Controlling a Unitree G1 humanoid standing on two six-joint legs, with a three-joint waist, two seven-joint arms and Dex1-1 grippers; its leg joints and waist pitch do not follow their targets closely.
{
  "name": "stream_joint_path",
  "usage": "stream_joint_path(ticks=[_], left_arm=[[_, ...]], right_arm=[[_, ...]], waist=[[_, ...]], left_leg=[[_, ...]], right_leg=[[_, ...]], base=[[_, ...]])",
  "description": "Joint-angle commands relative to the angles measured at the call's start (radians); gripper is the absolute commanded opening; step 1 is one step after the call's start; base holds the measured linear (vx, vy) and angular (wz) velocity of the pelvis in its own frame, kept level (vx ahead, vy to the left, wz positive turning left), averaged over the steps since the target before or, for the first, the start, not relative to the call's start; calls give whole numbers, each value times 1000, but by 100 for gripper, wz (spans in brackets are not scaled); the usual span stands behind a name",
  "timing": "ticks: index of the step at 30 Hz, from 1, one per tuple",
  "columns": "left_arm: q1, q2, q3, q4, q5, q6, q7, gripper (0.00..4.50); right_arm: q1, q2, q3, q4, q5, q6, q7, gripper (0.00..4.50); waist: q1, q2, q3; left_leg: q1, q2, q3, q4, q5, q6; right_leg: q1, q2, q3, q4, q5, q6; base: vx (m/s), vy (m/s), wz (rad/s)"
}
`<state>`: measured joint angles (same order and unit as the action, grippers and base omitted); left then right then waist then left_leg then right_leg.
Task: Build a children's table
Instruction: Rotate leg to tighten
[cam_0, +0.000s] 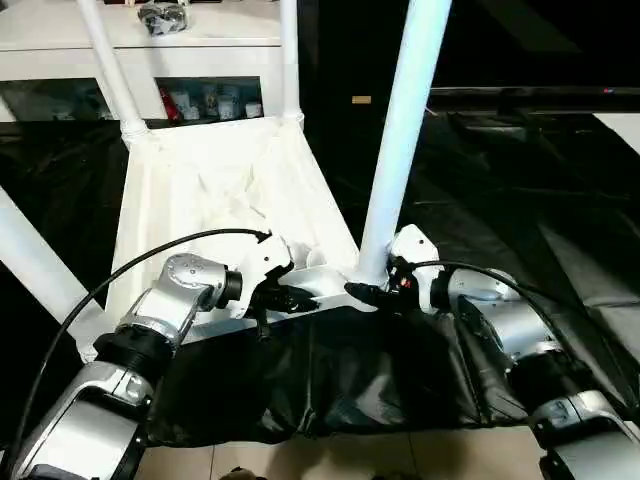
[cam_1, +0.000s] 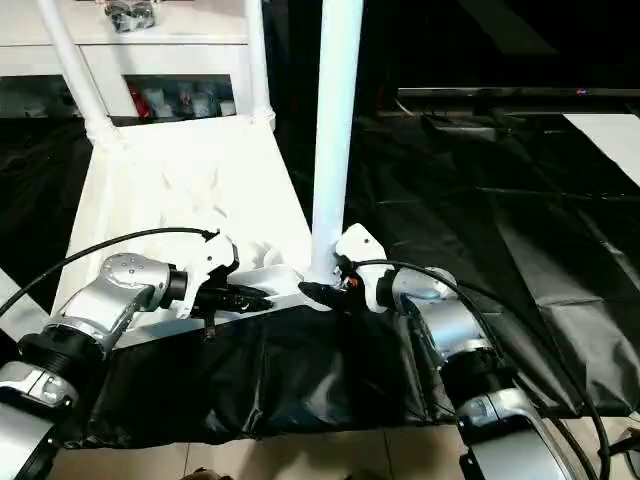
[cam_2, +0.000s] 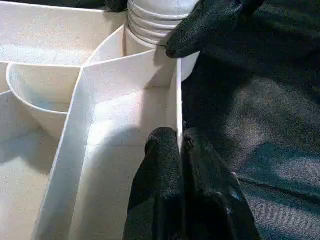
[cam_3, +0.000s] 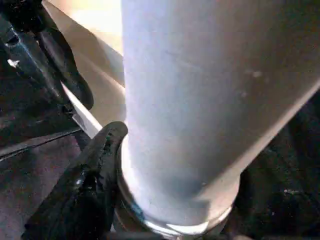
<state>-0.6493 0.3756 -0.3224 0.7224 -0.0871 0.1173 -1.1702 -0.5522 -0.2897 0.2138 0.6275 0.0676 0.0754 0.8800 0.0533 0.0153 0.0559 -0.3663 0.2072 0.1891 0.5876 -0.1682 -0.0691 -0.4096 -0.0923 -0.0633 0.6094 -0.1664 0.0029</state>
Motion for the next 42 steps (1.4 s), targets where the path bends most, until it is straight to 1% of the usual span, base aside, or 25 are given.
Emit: stream_joint_path(ticks=[1,2,4,5,7,8,9,11,12,13,14,16,18,19,21,25,26,27,28,30,31,33,34,39,42], left_arm=[[-30,-43,12,27,7,20,60,0],[-30,-43,12,27,7,20,60,0],[-62,-118,28,65,24,54,200,0],[-64,-126,28,67,25,57,209,0],[-79,-203,28,86,33,74,295,0],[-79,-203,28,86,33,74,295,0],[-89,-243,25,103,41,76,328,0],[-103,-277,9,132,72,57,367,0],[-105,-278,3,135,81,49,369,0],[-107,-278,1,140,88,43,370,0],[-109,-278,0,144,93,39,371,0],[-104,-265,8,143,87,29,350,0],[-86,-235,15,126,75,4,290,0],[-77,-217,20,118,73,-12,256,0],[-72,-207,27,115,72,-15,236,0],[-49,-169,33,85,49,-45,131,0],[-36,-149,32,59,30,-46,65,0],[-29,-140,31,46,21,-45,33,0],[-20,-125,25,29,13,-62,-15,0],[-17,-119,24,25,11,-68,-36,0],[-13,-101,21,17,6,-79,-80,0],[-5,-74,13,0,-1,-74,-148,0],[-2,-66,9,-5,-1,-76,-164,0],[6,-37,7,-21,0,-73,-224,0],[5,-24,5,-22,7,-74,-244,0]], right_arm=[[-13,35,-9,33,-10,0,-61,274],[-13,35,-9,33,-10,0,-61,273],[0,108,-26,72,-33,20,-227,273],[1,118,-29,76,-35,22,-247,273],[-4,201,-46,122,-47,33,-406,272],[-4,201,-46,122,-47,33,-406,272],[-18,247,-46,153,-64,29,-489,272],[-55,311,-36,185,-63,-20,-489,272],[-60,321,-30,179,-60,-46,-465,272],[-62,326,-28,175,-61,-63,-451,272],[-63,328,-27,173,-61,-74,-444,307],[-60,315,-43,160,-55,-91,-441,342],[-51,279,-69,139,-39,-114,-414,348],[-46,252,-75,134,-35,-132,-386,363],[-42,231,-77,134,-26,-141,-345,388],[-22,155,-65,116,-13,-151,-205,412],[-8,110,-45,100,-15,-151,-113,412],[-1,90,-36,90,-13,-149,-68,412],[11,63,-24,71,-3,-140,7,412],[17,50,-16,60,2,-140,51,412],[30,14,9,33,12,-128,151,412],[34,-19,27,23,16,-125,243,412],[32,-25,29,24,19,-123,263,387],[18,-44,43,25,27,-100,338,366],[11,-50,47,24,27,-93,364,331]], waist=[[1,-10,-58],[2,-7,-58],[1,-5,-56],[0,-13,-56],[-5,-6,-53],[-5,-6,-53],[-10,0,-52],[-25,7,-55],[-26,11,-56],[-31,9,-55],[-30,8,-57],[-28,4,-59],[-25,2,-60],[-24,3,-62],[-21,-2,-64],[-13,-4,-67],[-11,-1,-69],[-6,-4,-71],[1,-2,-72],[12,0,-75],[16,1,-76],[22,2,-77],[29,1,-78],[38,0,-76],[38,-1,-73]], left_leg=[[18,13,-13,-71,-388,-11],[19,12,-13,-71,-388,-11],[21,10,-15,-70,-393,-21],[22,10,-16,-70,-394,-22],[21,8,-18,-71,-410,-24],[21,8,-18,-71,-410,-24],[27,7,-24,-72,-449,-31],[20,6,-34,-81,-480,-26],[23,7,-35,-81,-490,-24],[23,7,-36,-84,-508,-14],[23,6,-36,-84,-510,-12],[22,5,-34,-84,-495,-1],[21,4,-32,-84,-481,11],[15,6,-32,-85,-464,14],[12,7,-28,-85,-437,25],[5,9,-22,-82,-369,51],[9,11,-19,-81,-347,54],[8,11,-16,-78,-320,63],[9,14,-12,-77,-298,78],[10,18,-7,-73,-263,89],[12,20,-6,-71,-253,90],[7,23,-3,-71,-229,94],[5,24,-2,-70,-213,94],[13,26,1,-74,-240,70],[16,26,1,-77,-266,55]], right_leg=[[35,-44,30,-103,-490,-168],[34,-44,30,-103,-504,-165],[31,-45,27,-110,-548,-147],[30,-45,26,-112,-564,-140],[25,-46,22,-120,-606,-118],[25,-46,22,-120,-606,-118],[24,-46,13,-129,-639,-101],[37,-45,3,-133,-621,-91],[36,-47,2,-135,-613,-92],[36,-45,-1,-140,-600,-92],[36,-45,0,-139,-595,-94],[35,-46,8,-136,-573,-110],[34,-49,12,-136,-565,-117],[38,-51,15,-131,-539,-124],[40,-49,20,-125,-494,-140],[48,-50,27,-113,-403,-179],[44,-50,29,-109,-371,-200],[51,-48,28,-104,-331,-217],[49,-47,30,-101,-296,-230],[49,-46,30,-94,-259,-244],[48,-46,31,-92,-243,-249],[53,-44,28,-83,-201,-262],[55,-44,28,-77,-172,-270],[51,-45,29,-77,-205,-267],[48,-47,31,-83,-254,-251]], base=[[0,0,0],[0,0,0],[0,0,0],[0,0,0],[0,0,0],[0,0,0],[0,0,0],[0,0,0],[0,0,0],[0,0,0],[0,0,0],[0,0,0],[0,0,0],[0,0,0],[0,0,0],[0,0,0],[0,0,0],[0,0,0],[0,0,0],[56,-28,9],[57,-29,10],[0,0,0],[0,0,0],[0,0,0],[0,0,0]])
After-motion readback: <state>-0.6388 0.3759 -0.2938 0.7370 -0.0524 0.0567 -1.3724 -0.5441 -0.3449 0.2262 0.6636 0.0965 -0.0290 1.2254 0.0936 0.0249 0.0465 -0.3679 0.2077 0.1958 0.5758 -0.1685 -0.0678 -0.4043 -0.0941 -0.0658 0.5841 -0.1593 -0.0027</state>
